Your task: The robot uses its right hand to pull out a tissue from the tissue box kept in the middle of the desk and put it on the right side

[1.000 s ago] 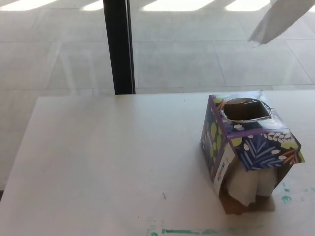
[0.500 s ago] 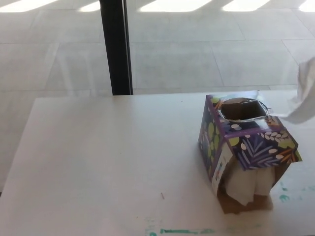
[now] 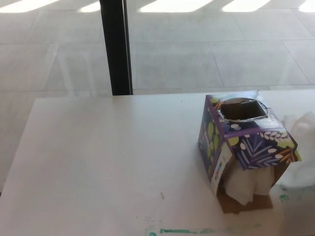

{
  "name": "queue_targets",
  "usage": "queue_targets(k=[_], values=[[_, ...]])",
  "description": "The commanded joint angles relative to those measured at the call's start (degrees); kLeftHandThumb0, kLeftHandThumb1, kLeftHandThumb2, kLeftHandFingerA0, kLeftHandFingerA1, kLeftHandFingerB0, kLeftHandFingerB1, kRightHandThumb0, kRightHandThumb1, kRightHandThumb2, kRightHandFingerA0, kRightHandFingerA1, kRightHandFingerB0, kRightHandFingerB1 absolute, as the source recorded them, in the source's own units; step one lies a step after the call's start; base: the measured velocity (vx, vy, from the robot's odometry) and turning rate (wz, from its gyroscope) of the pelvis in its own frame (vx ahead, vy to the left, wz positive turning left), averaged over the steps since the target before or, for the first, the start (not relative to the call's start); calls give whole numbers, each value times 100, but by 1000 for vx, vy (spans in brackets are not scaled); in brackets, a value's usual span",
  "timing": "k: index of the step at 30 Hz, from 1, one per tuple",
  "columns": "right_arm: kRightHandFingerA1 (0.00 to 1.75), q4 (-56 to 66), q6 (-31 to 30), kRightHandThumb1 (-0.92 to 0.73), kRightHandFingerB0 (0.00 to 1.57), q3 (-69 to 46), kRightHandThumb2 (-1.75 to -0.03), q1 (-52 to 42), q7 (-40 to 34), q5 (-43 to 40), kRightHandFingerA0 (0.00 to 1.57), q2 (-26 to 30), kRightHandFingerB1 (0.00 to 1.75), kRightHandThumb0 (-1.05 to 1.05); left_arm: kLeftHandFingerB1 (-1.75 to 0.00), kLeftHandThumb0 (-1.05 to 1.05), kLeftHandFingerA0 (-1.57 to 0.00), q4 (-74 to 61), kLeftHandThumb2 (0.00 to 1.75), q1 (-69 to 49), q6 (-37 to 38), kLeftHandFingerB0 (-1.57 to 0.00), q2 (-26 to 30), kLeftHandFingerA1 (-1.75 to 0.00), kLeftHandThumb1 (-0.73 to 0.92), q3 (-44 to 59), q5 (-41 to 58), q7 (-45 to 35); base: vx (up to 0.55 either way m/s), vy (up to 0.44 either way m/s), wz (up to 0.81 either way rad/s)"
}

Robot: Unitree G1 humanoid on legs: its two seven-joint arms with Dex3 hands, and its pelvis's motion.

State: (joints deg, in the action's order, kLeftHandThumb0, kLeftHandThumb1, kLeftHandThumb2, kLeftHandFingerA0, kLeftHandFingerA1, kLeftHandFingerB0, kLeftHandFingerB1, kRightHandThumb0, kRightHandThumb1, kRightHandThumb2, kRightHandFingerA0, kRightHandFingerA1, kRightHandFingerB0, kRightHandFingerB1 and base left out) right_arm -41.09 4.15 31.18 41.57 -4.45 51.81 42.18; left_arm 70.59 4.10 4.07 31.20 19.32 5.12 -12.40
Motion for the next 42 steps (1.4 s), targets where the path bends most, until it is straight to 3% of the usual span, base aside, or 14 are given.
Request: queue_targets(k=[1, 6, 7, 8, 13, 14, 15, 16, 17, 19, 20, 25, 30, 42], values=[[142, -343, -668, -55, 70, 679, -59, -192, 1120, 649, 85, -329, 56, -40, -47, -82, -72, 41, 69, -1, 62, -47, -24, -59, 92, 97, 137, 34, 0, 0, 0], [100, -750, -364, -64, 68, 1186, -58, -113, 1330, 849, 82, -405, 52, -44, -47, -82, -70, -18, 71, -58, 98, -45, -20, -58, 92, 70, 110, 42, 0, 0, 0], [80, -913, -424, -64, 55, 1257, -59, -135, 1395, 807, 49, -499, 49, -39, -46, -81, -70, -23, 71, -58, 89, -45, -19, -58, 92, 77, 120, 41, 0, 0, 0], [145, -1076, -607, -62, 59, 1307, -60, -185, 1431, 779, 57, -619, 70, -40, -47, -82, -70, -27, 71, -60, 89, -45, -19, -59, 92, 82, 125, 37, 0, 0, 0], [137, -751, -678, -68, 60, 1469, -65, -424, 1189, 903, 74, -348, 79, -44, -47, -81, -70, -45, 71, -52, 110, -45, -7, -60, 92, 127, 173, -7, 0, 0, 0], [101, -908, -1229, -80, 33, 795, -63, -444, 1739, 62, 40, -688, 46, -54, -47, -82, -69, -51, 74, -58, 129, -43, 2, -59, 92, 86, 123, 7, 0, 0, 0], [57, -1312, -1997, -65, 0, -257, -117, -274, 2008, -1031, 7, -1188, 51, -33, -47, -82, -70, -55, 73, -53, 121, -44, 5, -60, 92, 88, 122, 6, 0, 0, 0], [14, -1331, -2008, -64, 7, -550, -60, -275, 2191, -1318, 0, -1230, 31, -57, -47, -81, -70, -60, 72, -53, 121, -45, 7, -59, 92, 81, 115, 11, 0, 0, 0], [0, -1129, -1244, -41, 0, -8, -80, -311, 2340, -762, 0, -858, 0, -84, -47, -82, -69, -63, 72, -56, 129, -46, 12, -58, 92, 70, 99, 33, 0, 0, 0], [0, -1143, -753, -41, 0, 470, -80, -203, 2375, -206, 0, -660, 0, -84, -47, -82, -69, -57, 72, -54, 130, -46, 17, -58, 92, 71, 97, 51, 0, 0, 0], [0, -957, -435, -57, 0, 1378, -59, 6, 2390, 941, 0, -343, 0, -100, -47, -82, -70, -38, 72, -45, 151, -46, 11, -58, 92, 70, 94, 62, 0, 0, 0], [0, -782, -618, -48, 0, 915, -55, 105, 2452, 380, 0, -327, 0, -85, -48, -83, -69, -71, 71, -63, 135, -46, 26, -62, 92, 126, 155, 7, 0, 0, 0], [14, -501, -778, -50, 0, 329, -91, 125, 2727, -217, 0, -307, 0, -83, -47, -83, -72, -50, 73, -91, 138, -46, 27, -61, 92, 117, 131, 8, 0, 0, 0], [9, 322, -541, -49, 5, -581, -78, 232, 2948, -345, 0, 392, 0, -87, -47, -82, -70, -53, 72, -155, 129, -45, 23, -59, 92, 128, 131, 15, 0, 0, 0]])
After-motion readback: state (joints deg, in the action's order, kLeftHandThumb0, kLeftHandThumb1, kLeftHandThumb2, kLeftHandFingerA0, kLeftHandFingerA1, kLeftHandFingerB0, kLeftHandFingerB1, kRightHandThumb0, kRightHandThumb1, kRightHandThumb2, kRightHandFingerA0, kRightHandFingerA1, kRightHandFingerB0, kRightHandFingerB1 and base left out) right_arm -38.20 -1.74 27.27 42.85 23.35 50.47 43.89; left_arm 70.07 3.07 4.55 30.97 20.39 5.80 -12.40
